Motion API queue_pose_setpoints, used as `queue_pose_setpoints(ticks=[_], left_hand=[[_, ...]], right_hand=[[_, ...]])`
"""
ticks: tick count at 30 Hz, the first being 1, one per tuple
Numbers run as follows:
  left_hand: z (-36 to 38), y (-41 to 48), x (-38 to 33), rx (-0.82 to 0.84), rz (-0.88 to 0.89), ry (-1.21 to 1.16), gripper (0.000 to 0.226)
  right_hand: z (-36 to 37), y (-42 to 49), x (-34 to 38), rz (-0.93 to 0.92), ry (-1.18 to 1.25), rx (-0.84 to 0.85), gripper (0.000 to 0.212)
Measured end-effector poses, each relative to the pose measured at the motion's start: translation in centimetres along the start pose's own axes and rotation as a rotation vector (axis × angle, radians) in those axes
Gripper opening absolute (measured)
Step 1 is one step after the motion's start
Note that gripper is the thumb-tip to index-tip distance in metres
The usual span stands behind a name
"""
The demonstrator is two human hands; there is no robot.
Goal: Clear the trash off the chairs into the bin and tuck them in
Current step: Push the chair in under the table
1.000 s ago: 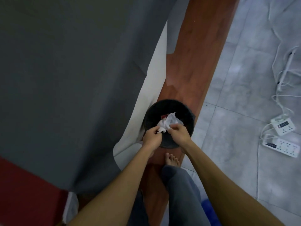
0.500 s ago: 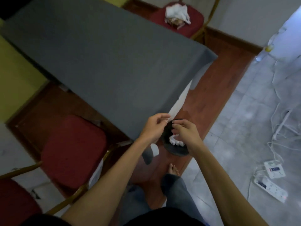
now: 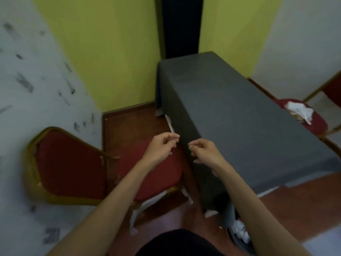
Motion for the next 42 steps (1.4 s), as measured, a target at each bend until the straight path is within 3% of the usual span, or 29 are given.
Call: queue_pose_setpoints(ticks=[9,15,18,21,23,26,30,38,42], left_hand=[[-21.4,-6.2,10.1,-0.365,-0.119,0.003,0.027],[-30.1,-10.3,16.7,-0.551,-0.282,0.115,0.023],[-32.7,-12.0,19.2,-0.74,-0.398,0.21,0.037],[-34.6,-13.0,21.1,-0.9,-0.464,0.186,0.047],[-35.2,-12.5,22.3,-0.82,-0.529,0.061,0.048],[-35.7,-11.0,24.2,-0.601,-0.626,-0.23,0.042],[-36.7,-9.0,25.0,-0.468,-0.686,-0.335,0.056],[-33.1,-4.9,24.4,-0.34,-0.637,-0.516,0.08],[-30.4,-1.6,23.2,-0.281,-0.619,-0.489,0.093]], right_hand=[[23.6,1.4,6.6,-0.117,-0.229,0.382,0.012],[34.7,0.6,7.0,-0.135,-0.363,0.587,0.011],[39.0,0.5,6.1,-0.119,-0.429,0.674,0.008],[43.3,0.0,4.8,-0.172,-0.58,0.763,0.033],[45.7,-1.0,4.1,-0.245,-0.711,0.891,0.054],[48.4,-2.1,2.1,-0.252,-0.855,1.01,0.057],[49.2,-1.6,-0.1,-0.26,-0.843,0.921,0.074],[45.8,0.6,-2.2,-0.139,-0.831,0.822,0.129],[43.2,2.0,-2.8,-0.138,-0.777,0.646,0.122]])
Point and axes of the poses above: each hand's wrist, its own y-axis towards the middle knuckle, its own z-axis out of the palm, x = y × z, the point moved 4 cm from there along y, towards the middle knuckle, and after that the axes turned 7 degrees about y, right-handed, at the moved point
